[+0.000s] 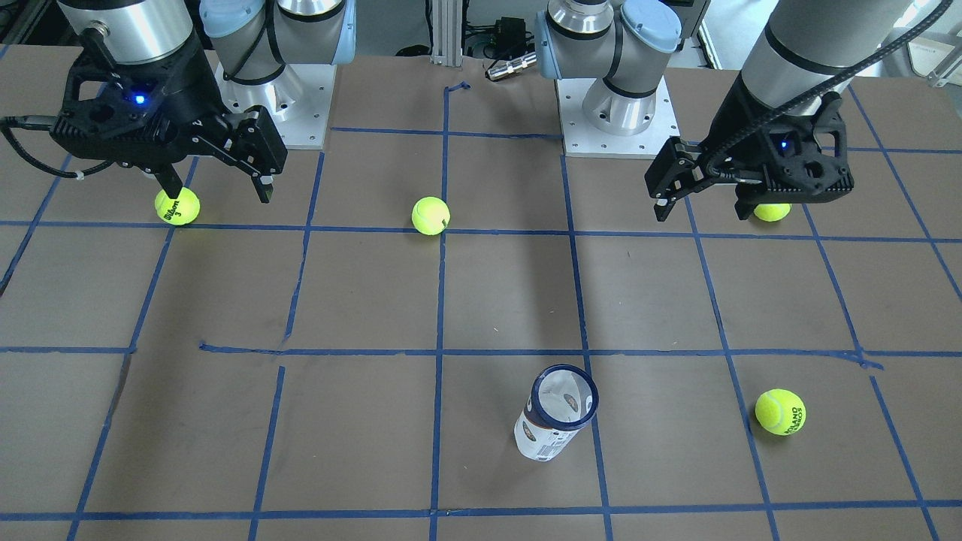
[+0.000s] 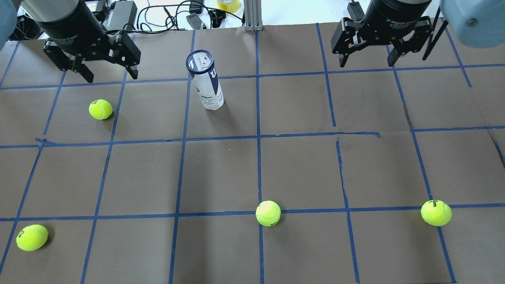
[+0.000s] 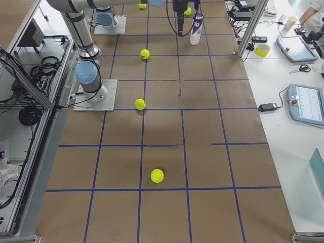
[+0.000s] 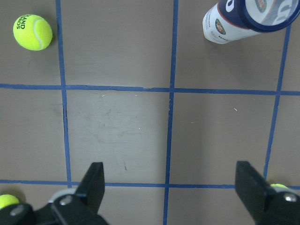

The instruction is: Lift up tennis ball bucket

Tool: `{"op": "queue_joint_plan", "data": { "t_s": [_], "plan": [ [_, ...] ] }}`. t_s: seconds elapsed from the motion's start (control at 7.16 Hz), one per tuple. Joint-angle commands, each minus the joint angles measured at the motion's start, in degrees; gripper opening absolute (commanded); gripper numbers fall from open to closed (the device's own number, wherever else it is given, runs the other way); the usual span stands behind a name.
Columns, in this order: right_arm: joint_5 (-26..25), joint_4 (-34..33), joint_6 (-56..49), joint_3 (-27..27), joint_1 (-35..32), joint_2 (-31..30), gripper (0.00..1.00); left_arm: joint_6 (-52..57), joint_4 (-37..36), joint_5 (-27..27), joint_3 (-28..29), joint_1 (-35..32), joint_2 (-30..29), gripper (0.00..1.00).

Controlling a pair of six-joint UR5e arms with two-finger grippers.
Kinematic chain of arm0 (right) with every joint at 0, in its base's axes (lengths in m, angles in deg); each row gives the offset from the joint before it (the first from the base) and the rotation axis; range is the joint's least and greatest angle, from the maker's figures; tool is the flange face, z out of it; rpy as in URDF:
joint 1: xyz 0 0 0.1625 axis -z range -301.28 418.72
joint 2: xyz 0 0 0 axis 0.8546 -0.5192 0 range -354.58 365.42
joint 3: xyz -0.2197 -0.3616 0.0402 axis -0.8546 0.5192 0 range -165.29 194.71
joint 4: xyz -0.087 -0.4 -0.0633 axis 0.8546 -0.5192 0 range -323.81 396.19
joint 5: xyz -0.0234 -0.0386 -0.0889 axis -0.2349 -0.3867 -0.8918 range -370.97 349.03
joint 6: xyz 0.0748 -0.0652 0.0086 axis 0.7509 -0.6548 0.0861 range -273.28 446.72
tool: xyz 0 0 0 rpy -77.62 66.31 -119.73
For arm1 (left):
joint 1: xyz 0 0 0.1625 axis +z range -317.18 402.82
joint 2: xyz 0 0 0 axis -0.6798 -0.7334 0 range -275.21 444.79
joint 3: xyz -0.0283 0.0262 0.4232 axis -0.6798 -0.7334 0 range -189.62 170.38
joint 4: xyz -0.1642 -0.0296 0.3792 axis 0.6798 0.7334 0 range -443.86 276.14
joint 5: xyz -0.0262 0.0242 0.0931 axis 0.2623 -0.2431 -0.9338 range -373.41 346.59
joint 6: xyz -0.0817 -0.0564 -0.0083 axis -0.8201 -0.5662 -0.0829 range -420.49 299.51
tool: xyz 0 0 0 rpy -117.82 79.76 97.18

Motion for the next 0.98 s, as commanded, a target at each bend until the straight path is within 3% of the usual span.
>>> {"op": "queue_joint_plan", "data": {
  "t_s": [0.0, 0.84],
  "plan": [
    [0.01, 0.07, -0.04, 0.00, 0.00, -0.17, 1.00, 0.33, -0.52, -0.94, -2.27, 0.14, 1.11, 1.00],
    [0.10, 0.07, -0.04, -0.09, 0.00, -0.26, 1.00, 0.33, -0.78, -0.77, -3.33, 0.22, 1.21, 1.00]
  ]
}}
